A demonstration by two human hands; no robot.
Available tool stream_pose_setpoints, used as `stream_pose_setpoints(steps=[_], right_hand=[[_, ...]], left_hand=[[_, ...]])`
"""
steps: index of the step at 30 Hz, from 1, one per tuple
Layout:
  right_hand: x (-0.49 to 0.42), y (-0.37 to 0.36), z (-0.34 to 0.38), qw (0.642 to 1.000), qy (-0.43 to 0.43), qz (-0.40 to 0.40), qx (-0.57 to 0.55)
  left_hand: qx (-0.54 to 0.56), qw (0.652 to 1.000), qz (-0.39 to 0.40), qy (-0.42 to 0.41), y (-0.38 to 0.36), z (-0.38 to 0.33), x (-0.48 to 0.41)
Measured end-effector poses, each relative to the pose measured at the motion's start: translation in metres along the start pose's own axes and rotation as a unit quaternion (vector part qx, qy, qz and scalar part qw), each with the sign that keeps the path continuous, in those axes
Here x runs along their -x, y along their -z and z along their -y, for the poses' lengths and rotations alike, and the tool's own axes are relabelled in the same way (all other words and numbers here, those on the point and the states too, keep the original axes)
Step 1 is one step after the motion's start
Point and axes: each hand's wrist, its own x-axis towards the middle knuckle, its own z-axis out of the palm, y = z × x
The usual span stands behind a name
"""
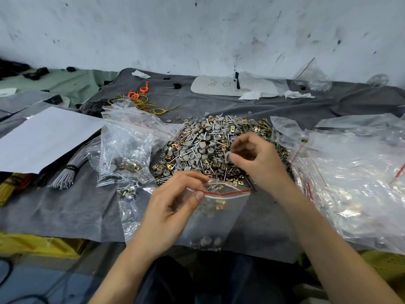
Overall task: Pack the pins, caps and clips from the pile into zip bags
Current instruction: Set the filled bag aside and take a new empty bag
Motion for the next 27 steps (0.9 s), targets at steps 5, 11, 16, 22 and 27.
stream_pose_setpoints(steps=[5, 11, 16, 22, 27], right_hand=[[0.018, 0.004, 0.052, 0.963, 0.086, 0.223, 0.126], [0.002, -0.004, 0.021, 0.991, 0.059, 0.039, 0.114], [-0.023, -0.046, -0.02, 0.957, 0.051, 0.188, 0.214], [-0.035, -0.071, -0.041, 0.921, 0.067, 0.218, 0.317], [-0.03, -0.074, -0.048, 0.937, 0.066, 0.168, 0.299]], left_hand=[[0.022, 1.0, -0.011, 0.006, 0.001, 0.003, 0.0], [0.023, 1.0, -0.014, 0.009, 0.002, 0.001, 0.001], [0.014, 1.0, -0.008, 0.013, 0.005, 0.001, 0.005], [0.026, 0.999, -0.019, 0.033, 0.013, 0.001, 0.011], [0.023, 0.999, -0.022, 0.044, 0.016, 0.004, 0.013]])
